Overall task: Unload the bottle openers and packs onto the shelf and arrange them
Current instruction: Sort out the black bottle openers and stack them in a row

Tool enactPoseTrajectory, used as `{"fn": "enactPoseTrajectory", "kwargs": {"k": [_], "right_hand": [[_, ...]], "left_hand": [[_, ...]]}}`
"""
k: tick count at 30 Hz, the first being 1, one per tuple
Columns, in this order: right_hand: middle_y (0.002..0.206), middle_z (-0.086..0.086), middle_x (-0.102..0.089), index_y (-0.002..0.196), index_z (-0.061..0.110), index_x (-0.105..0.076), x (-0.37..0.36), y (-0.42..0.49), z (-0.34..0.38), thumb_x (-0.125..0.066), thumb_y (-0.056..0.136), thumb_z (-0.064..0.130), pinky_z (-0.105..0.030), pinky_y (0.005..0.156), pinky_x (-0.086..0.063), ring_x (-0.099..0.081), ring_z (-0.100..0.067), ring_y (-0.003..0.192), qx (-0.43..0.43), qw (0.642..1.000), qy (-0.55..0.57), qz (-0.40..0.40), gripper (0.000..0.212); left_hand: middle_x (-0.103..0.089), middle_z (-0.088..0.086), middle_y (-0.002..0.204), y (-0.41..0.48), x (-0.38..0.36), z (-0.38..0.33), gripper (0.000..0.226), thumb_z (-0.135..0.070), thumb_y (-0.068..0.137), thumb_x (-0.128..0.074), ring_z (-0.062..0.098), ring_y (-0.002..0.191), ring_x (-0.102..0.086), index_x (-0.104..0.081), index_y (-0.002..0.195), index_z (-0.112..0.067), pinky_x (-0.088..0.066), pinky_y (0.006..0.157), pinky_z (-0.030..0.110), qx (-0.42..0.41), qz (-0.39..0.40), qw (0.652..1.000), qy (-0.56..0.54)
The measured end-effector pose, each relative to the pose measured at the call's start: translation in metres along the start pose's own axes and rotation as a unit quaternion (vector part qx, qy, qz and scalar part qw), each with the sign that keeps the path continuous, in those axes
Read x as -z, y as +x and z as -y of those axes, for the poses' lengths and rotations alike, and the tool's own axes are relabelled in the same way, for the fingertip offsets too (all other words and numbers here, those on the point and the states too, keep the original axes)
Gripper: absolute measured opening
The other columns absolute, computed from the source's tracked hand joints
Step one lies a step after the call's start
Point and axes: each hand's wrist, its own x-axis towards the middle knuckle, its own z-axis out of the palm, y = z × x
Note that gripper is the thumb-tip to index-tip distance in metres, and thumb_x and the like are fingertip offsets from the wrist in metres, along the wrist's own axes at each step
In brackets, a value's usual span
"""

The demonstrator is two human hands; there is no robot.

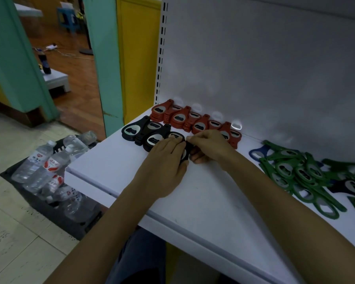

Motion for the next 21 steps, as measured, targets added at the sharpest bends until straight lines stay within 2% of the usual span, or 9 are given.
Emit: {"fn": "enactPoseTrajectory", "kwargs": {"k": [2,4,6,8,10,12,14,17,21], "right_hand": [[0.076,-0.01,-0.068,0.099,0.007,-0.062,0.004,-0.007,-0.005,-0.06,0.093,0.018,-0.025,0.051,-0.055,-0.066,-0.016,0.055,0.028,0.998,-0.014,-0.057,0.013],[0.082,-0.005,-0.068,0.105,0.017,-0.06,0.016,-0.016,-0.017,-0.062,0.091,0.02,-0.022,0.05,-0.053,-0.066,-0.014,0.057,0.056,0.99,-0.03,-0.122,0.014],[0.084,-0.003,-0.069,0.1,0.023,-0.06,0.033,-0.03,-0.033,-0.064,0.089,0.023,-0.023,0.054,-0.053,-0.066,-0.014,0.063,0.092,0.98,-0.048,-0.17,0.012],[0.081,-0.005,-0.069,0.093,0.027,-0.06,0.054,-0.046,-0.048,-0.063,0.089,0.021,-0.034,0.063,-0.056,-0.066,-0.021,0.07,0.123,0.968,-0.085,-0.203,0.008],[0.078,-0.011,-0.069,0.088,0.027,-0.061,0.077,-0.064,-0.062,-0.061,0.09,0.012,-0.041,0.068,-0.056,-0.065,-0.027,0.072,0.137,0.96,-0.09,-0.228,0.015],[0.08,-0.009,-0.069,0.087,0.022,-0.065,0.102,-0.082,-0.078,-0.059,0.089,0.001,-0.04,0.072,-0.054,-0.065,-0.026,0.074,0.14,0.951,-0.089,-0.261,0.021],[0.078,-0.002,-0.067,0.086,0.019,-0.065,0.13,-0.104,-0.096,-0.057,0.088,-0.003,-0.033,0.073,-0.053,-0.064,-0.024,0.074,0.125,0.943,-0.084,-0.296,0.023],[0.076,0.003,-0.066,0.086,0.018,-0.065,0.171,-0.139,-0.123,-0.058,0.088,-0.002,-0.016,0.065,-0.048,-0.063,-0.017,0.073,0.075,0.926,-0.089,-0.36,0.02],[0.079,0.003,-0.067,0.084,0.02,-0.066,0.212,-0.178,-0.152,-0.061,0.086,0.001,-0.022,0.067,-0.043,-0.061,-0.016,0.075,-0.016,0.911,-0.097,-0.401,0.019]], "left_hand": [[-0.042,0.016,0.144,0.0,0.004,-0.004,0.049,-0.028,0.096,-0.047,0.029,0.139,-0.031,-0.043,0.137,-0.001,-0.01,0.117,0.038,-0.001,-0.011,0.999,0.034],[-0.044,0.018,0.142,0.0,0.01,-0.01,0.048,-0.028,0.095,-0.051,0.032,0.137,-0.034,-0.047,0.134,0.0,-0.012,0.115,0.043,-0.024,-0.023,0.997,0.075],[-0.047,0.019,0.14,0.002,0.013,-0.019,0.047,-0.027,0.093,-0.055,0.034,0.135,-0.038,-0.05,0.132,0.0,-0.019,0.113,0.047,-0.066,-0.032,0.993,0.09],[-0.044,0.017,0.143,0.008,0.01,-0.034,0.049,-0.029,0.094,-0.053,0.032,0.136,-0.036,-0.048,0.135,-0.003,-0.019,0.113,0.043,-0.092,-0.025,0.993,0.073],[-0.042,0.015,0.145,0.018,0.001,-0.058,0.051,-0.031,0.095,-0.051,0.029,0.137,-0.036,-0.044,0.138,-0.005,-0.022,0.113,0.04,-0.116,-0.017,0.993,0.032],[-0.043,0.014,0.145,0.03,-0.012,-0.09,0.05,-0.03,0.095,-0.051,0.028,0.134,-0.039,-0.043,0.139,-0.006,-0.027,0.112,0.039,-0.154,-0.002,0.988,-0.012],[-0.045,0.013,0.142,0.042,-0.03,-0.126,0.048,-0.027,0.095,-0.051,0.028,0.131,-0.042,-0.044,0.138,-0.006,-0.033,0.11,0.038,-0.197,0.013,0.978,-0.062],[-0.042,0.009,0.144,0.059,-0.059,-0.182,0.048,-0.028,0.097,-0.046,0.024,0.131,-0.038,-0.04,0.14,-0.009,-0.036,0.107,0.037,-0.257,0.057,0.958,-0.111],[-0.047,0.008,0.139,0.08,-0.088,-0.243,0.043,-0.024,0.096,-0.046,0.023,0.127,-0.041,-0.045,0.136,-0.009,-0.034,0.104,0.032,-0.319,0.088,0.933,-0.139]]}}
